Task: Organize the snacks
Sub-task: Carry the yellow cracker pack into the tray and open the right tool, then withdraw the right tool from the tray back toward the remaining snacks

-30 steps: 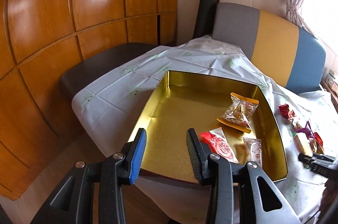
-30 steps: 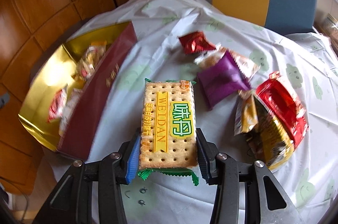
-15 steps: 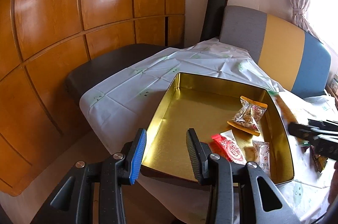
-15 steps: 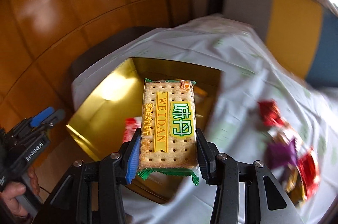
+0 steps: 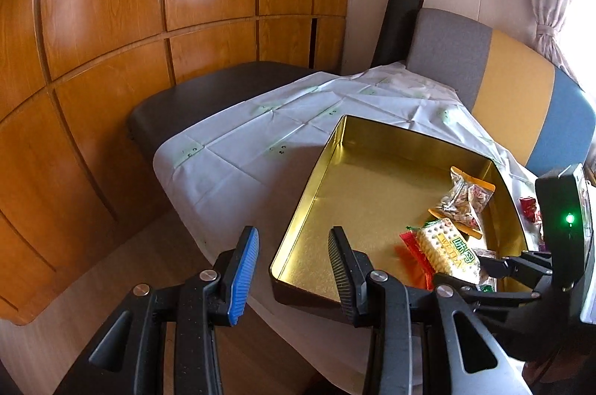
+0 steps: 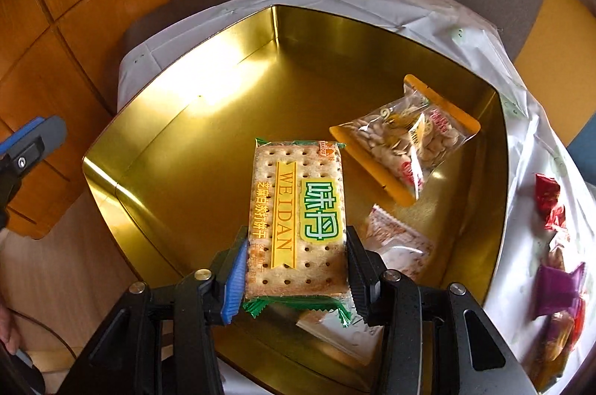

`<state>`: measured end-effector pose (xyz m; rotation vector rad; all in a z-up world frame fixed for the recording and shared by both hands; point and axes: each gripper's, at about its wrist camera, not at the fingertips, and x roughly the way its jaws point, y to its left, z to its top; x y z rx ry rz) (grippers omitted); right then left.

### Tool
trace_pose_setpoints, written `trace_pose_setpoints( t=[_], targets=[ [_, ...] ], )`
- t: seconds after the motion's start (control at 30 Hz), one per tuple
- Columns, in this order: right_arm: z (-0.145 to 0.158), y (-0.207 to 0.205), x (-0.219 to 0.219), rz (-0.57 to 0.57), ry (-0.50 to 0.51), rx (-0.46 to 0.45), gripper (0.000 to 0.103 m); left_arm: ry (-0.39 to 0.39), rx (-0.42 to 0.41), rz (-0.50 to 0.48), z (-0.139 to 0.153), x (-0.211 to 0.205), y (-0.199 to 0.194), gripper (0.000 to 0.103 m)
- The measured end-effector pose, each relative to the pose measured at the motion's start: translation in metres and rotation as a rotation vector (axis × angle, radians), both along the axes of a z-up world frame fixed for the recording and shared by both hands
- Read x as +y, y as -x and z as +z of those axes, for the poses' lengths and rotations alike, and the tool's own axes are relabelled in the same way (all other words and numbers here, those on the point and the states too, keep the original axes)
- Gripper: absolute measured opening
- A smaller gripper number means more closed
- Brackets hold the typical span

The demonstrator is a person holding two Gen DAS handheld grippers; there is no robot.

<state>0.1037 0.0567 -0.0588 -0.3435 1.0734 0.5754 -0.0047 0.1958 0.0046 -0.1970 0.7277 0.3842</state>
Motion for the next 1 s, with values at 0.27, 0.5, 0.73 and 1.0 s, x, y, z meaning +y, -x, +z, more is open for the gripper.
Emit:
trace_pose_setpoints(
  t=[0.27, 0.5, 0.73, 1.0],
  targets=[
    [0.016, 0.014, -0.008, -0.026, -0.012, -0.096, 0.068, -0.009, 0.004, -0.003, 0.0, -0.002, -0.001, 0.039],
    [0.055, 0.032, -0.016, -0.067, -0.038, -0.262, 0.069, -0.018, 0.004, -0.006, 0.004, -0.005, -0.001, 0.039],
    [0.086, 0.049, -0.015, -0.069, -0.026, -0.401, 0.07, -0.027, 0.003, -0.003, 0.009, -0.007, 0.001, 0.039],
    [0.102, 0.06, -0.02, -0.067, -0.034, -0.461, 0.07, -0.041, -0.001, -0.011, 0.014, -0.013, 0.002, 0.039]
  ],
)
